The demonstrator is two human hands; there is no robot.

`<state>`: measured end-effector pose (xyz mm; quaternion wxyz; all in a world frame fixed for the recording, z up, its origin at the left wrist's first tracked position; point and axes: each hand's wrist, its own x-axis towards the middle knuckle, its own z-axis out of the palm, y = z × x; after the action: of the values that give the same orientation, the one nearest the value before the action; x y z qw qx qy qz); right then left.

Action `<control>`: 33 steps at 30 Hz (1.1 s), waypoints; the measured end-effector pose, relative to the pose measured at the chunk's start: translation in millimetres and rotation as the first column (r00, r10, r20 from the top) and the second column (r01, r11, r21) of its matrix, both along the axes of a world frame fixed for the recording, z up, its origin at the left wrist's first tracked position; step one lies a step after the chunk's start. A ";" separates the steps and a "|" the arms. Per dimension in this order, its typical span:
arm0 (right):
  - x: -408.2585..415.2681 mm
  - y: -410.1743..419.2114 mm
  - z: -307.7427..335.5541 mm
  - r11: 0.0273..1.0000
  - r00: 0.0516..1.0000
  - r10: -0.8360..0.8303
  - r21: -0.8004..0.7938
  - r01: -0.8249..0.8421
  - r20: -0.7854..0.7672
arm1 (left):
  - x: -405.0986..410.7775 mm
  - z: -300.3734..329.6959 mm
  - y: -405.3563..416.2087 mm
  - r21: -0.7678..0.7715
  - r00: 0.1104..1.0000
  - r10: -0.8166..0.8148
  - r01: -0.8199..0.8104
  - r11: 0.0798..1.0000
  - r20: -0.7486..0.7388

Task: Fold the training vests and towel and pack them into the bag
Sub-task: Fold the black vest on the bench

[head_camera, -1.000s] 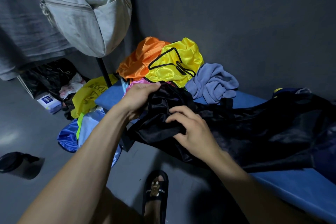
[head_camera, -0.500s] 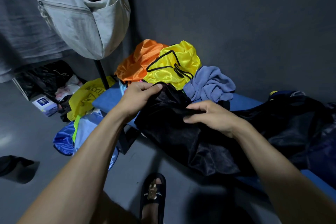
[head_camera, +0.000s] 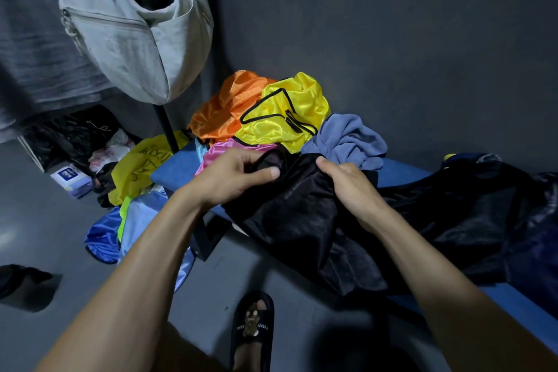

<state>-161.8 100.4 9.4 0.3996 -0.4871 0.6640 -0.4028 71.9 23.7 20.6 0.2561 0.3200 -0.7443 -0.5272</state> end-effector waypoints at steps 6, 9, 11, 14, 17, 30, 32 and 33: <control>-4.9 -6.6 -10.1 1.000 0.997 -0.017 -0.013 0.018 0.076 | 4.9 2.0 -1.5 -0.007 0.991 -0.133 0.133 0.991 -0.018; -8.0 -11.6 -16.8 1.000 0.990 -0.029 -0.006 0.030 0.141 | 1.1 0.1 -1.9 -0.054 0.989 -0.147 0.149 0.987 0.036; -7.9 -11.0 -14.6 0.999 0.984 -0.030 -0.009 0.032 0.178 | -0.9 -2.5 -3.2 -0.091 0.995 -0.084 0.088 0.992 0.049; -4.5 -1.2 -11.1 0.997 0.992 0.005 -0.079 0.005 0.126 | -4.4 -1.6 -1.1 -0.019 1.000 0.019 -0.020 1.000 -0.010; 2.0 3.6 -18.2 0.964 0.989 -0.041 -0.265 0.001 -0.145 | -8.9 0.4 3.2 0.105 0.996 0.068 -0.063 0.992 -0.052; 3.2 -12.1 -13.6 0.881 0.912 -0.214 -0.473 0.025 -0.350 | -12.6 9.4 9.8 0.237 0.984 0.165 -0.147 0.960 -0.060; 3.2 -11.8 -9.7 0.924 0.952 -0.144 -0.381 0.031 -0.272 | -13.1 10.2 10.5 0.231 0.981 0.185 -0.168 0.958 -0.053; 2.4 -10.8 -7.9 0.936 0.963 -0.096 -0.351 0.002 -0.250 | -13.3 10.4 10.6 0.229 0.979 0.195 -0.177 0.957 -0.057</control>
<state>-159.4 89.6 1.5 0.2051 -0.5821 0.6416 -0.4554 58.6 34.4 31.0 0.2964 0.3942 -0.6365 -0.5930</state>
